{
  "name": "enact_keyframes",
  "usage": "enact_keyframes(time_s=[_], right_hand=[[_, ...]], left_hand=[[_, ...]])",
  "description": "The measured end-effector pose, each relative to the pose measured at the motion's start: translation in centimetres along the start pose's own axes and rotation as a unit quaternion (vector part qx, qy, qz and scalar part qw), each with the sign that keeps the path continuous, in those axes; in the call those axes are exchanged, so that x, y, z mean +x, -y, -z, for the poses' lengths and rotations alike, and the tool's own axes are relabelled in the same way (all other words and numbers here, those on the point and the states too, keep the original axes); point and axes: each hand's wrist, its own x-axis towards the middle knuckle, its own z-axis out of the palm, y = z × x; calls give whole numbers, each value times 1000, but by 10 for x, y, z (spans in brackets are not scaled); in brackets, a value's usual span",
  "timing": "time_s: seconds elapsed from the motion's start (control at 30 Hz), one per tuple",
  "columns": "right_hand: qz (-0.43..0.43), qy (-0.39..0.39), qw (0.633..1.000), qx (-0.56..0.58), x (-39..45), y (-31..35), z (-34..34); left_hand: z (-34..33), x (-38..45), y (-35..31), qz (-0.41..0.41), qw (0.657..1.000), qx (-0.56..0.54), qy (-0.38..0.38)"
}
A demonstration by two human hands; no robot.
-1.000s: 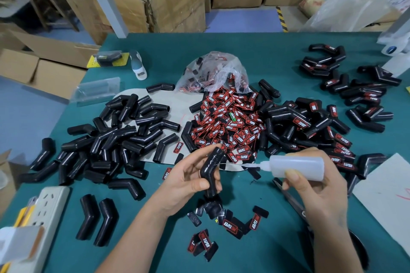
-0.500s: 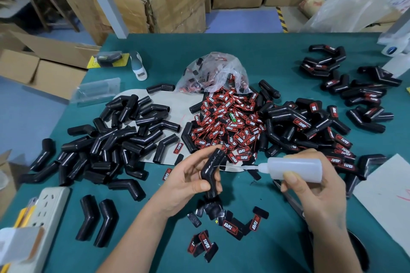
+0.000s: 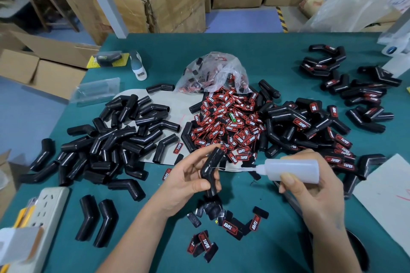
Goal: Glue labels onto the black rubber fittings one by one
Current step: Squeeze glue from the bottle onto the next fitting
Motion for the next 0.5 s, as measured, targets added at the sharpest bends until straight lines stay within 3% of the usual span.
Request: enact_keyframes(time_s=[0.5], right_hand=[[-6, -4, 1000, -9, 0, 4, -1]], left_hand=[[-3, -1, -2, 1, 1000, -19, -3]])
